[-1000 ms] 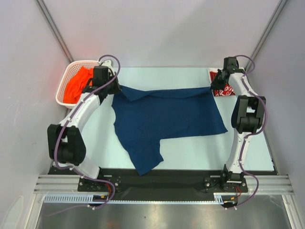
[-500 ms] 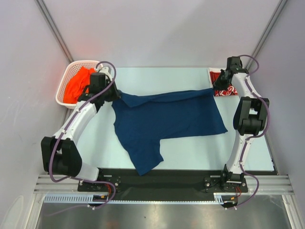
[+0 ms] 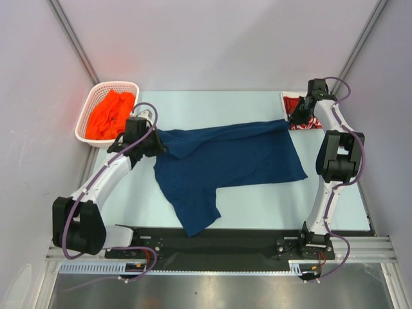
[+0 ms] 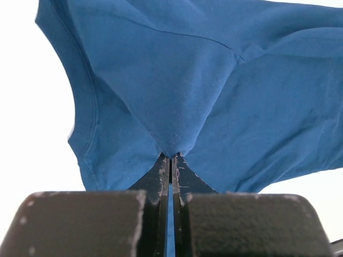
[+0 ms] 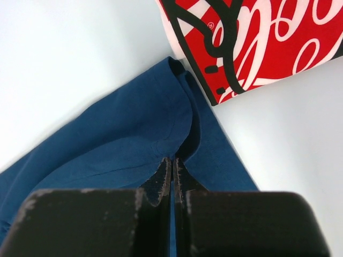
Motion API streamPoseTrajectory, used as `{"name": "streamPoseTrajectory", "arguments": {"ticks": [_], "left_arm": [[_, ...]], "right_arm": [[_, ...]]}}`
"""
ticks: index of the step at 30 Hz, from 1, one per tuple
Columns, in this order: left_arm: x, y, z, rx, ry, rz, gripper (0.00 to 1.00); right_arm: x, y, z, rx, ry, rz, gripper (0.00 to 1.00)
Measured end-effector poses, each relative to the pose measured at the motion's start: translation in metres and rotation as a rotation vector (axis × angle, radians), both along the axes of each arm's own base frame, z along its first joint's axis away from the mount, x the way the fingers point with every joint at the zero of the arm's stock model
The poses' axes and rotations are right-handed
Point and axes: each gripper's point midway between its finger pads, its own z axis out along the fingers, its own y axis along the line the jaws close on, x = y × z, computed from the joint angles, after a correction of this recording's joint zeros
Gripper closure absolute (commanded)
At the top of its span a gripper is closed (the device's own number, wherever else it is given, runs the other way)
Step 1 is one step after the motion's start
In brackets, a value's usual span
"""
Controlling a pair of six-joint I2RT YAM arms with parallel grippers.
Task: Fold and stack the t-shirts
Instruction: Fold the tshirt
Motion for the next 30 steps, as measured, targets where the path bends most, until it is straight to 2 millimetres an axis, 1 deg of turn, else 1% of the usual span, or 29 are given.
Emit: {"name": "streamPoseTrajectory", "arguments": {"ticks": [4, 8, 11, 13, 15, 16, 18, 20, 22, 23, 24, 25, 27, 28, 30], "left_arm": [[-0.005, -0.002, -0.008, -0.016, 0.026, 0.013, 1.0], [-0.009, -0.008, -0.011, -0.031, 0.038, 0.015, 1.0], [-0.01, -0.011, -0.012, -0.037, 0.043, 0.013, 0.93], [-0.01, -0.012, -0.012, -0.038, 0.043, 0.013, 0.76], [-0.011, -0.012, -0.012, -0.042, 0.047, 0.02, 0.54], [-0.011, -0.012, -0.012, -0.041, 0.047, 0.024, 0.5], [-0.011, -0.011, -0.012, -0.041, 0.047, 0.03, 0.44], [-0.013, -0.009, -0.01, -0.037, 0.035, 0.035, 0.42], [-0.015, -0.006, -0.005, -0.026, 0.021, 0.044, 0.45], [-0.014, -0.003, -0.001, -0.018, 0.008, 0.05, 0.47], [-0.012, -0.001, 0.004, -0.01, -0.004, 0.056, 0.5], [-0.007, 0.001, 0.009, -0.004, -0.017, 0.061, 0.5], [0.007, 0.005, 0.018, 0.0, -0.03, 0.072, 0.54], [0.018, 0.006, 0.022, 0.001, -0.035, 0.077, 0.56], [0.048, 0.008, 0.028, 0.007, -0.046, 0.089, 0.58]], "right_arm": [[0.0, -0.002, 0.0, 0.002, -0.001, -0.003, 1.0], [0.0, -0.001, 0.0, 0.007, -0.001, -0.001, 1.0], [0.0, -0.001, 0.001, 0.012, -0.001, 0.001, 1.0], [0.0, 0.0, 0.001, 0.017, -0.002, 0.003, 1.0], [0.0, 0.0, 0.001, 0.02, -0.002, 0.005, 1.0], [0.0, 0.001, 0.001, 0.021, -0.002, 0.005, 1.0], [-0.002, 0.001, -0.001, 0.021, 0.004, 0.005, 1.0], [-0.005, 0.0, -0.006, 0.018, 0.019, 0.0, 1.0], [-0.011, -0.002, -0.014, 0.008, 0.046, -0.01, 0.97], [-0.015, -0.003, -0.019, 0.004, 0.063, -0.02, 0.95], [-0.019, -0.005, -0.024, -0.004, 0.081, -0.029, 0.88], [-0.023, -0.007, -0.028, -0.013, 0.099, -0.041, 0.83], [-0.031, -0.009, -0.035, -0.037, 0.131, -0.055, 0.73], [-0.033, -0.012, -0.038, -0.054, 0.143, -0.062, 0.72], [-0.036, -0.017, -0.04, -0.092, 0.153, -0.068, 0.68]]}}
